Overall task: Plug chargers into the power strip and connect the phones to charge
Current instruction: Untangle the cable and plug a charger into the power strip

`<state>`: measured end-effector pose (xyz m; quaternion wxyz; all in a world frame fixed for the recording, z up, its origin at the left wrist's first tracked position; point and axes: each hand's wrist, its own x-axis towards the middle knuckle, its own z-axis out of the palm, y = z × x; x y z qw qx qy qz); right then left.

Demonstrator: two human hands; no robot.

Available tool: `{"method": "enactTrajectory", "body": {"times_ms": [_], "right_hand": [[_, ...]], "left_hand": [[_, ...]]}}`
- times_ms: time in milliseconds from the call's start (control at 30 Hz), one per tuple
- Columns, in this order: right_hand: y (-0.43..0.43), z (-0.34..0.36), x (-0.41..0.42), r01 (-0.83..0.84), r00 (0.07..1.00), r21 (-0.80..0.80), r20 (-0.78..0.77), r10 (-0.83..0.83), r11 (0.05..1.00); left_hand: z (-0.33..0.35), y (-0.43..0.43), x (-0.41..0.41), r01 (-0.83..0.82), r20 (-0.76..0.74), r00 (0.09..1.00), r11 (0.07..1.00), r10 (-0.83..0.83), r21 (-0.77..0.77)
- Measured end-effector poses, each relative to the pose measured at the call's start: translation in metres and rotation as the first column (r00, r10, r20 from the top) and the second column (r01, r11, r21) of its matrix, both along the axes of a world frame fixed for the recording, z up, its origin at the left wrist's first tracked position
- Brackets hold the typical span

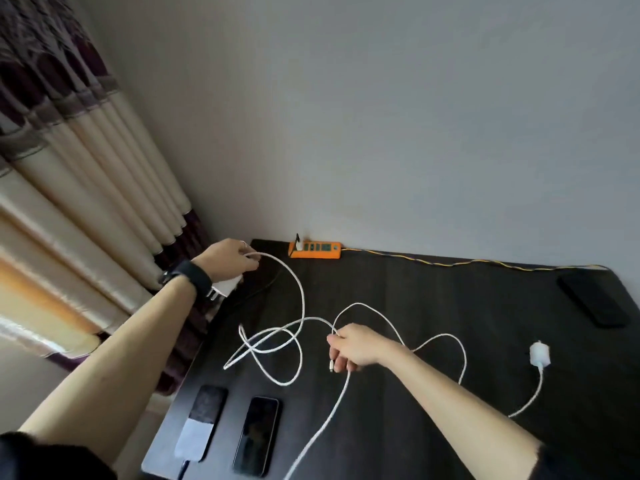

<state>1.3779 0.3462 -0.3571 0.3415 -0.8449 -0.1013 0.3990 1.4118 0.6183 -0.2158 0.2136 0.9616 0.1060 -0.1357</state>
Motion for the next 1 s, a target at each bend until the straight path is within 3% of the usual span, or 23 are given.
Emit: {"method": "enactTrajectory", "body": {"times_ms": [100, 200, 367, 433, 500, 600, 667, 733, 900, 1000], "right_hand": [[0.000, -0.045, 0.003, -0.038, 0.998, -0.208, 0.033, 0.046, 0.977], [0.002, -0.068, 0.007, -0.076, 0.996, -0.260, 0.022, 0.084, 0.963], [0.019, -0.063, 0.021, 0.203, 0.969, 0.116, 0.122, -0.217, 0.972], [0.034, -0.053, 0.020, 0.279, 0.944, 0.290, 0.090, -0.316, 0.916], [0.053, -0.042, 0.019, 0.309, 0.940, 0.393, 0.013, -0.341, 0.866], [0.077, -0.036, 0.027, 0.330, 0.926, 0.407, 0.035, -0.376, 0.852], [0.087, -0.039, 0.036, 0.403, 0.884, 0.404, 0.061, -0.464, 0.821], [0.093, -0.046, 0.047, 0.484, 0.831, 0.399, 0.070, -0.552, 0.779], [0.104, -0.069, 0.079, 0.700, 0.683, 0.347, -0.068, -0.728, 0.624], [0.114, -0.080, 0.091, 0.786, 0.609, 0.325, -0.261, -0.749, 0.526]], "left_hand": [[-0.008, -0.002, 0.002, -0.145, -0.031, 0.989, 0.950, 0.142, -0.275], [-0.028, -0.002, 0.002, -0.393, -0.158, 0.915, 0.731, 0.371, -0.558], [-0.076, -0.007, 0.017, -0.601, -0.380, 0.704, 0.219, 0.600, -0.769], [-0.099, -0.009, 0.026, -0.647, -0.491, 0.628, 0.054, 0.604, -0.761], [-0.117, -0.013, 0.032, -0.679, -0.576, 0.581, -0.049, 0.574, -0.733], [-0.140, -0.024, 0.047, -0.666, -0.588, 0.604, -0.065, 0.538, -0.743], [-0.152, -0.029, 0.056, -0.668, -0.650, 0.574, -0.173, 0.498, -0.723], [-0.165, -0.031, 0.064, -0.678, -0.681, 0.565, -0.207, 0.466, -0.705], [-0.199, -0.033, 0.062, -0.652, -0.637, 0.646, -0.130, 0.421, -0.747], [-0.216, -0.028, 0.059, -0.652, -0.607, 0.656, -0.069, 0.450, -0.755]]}}
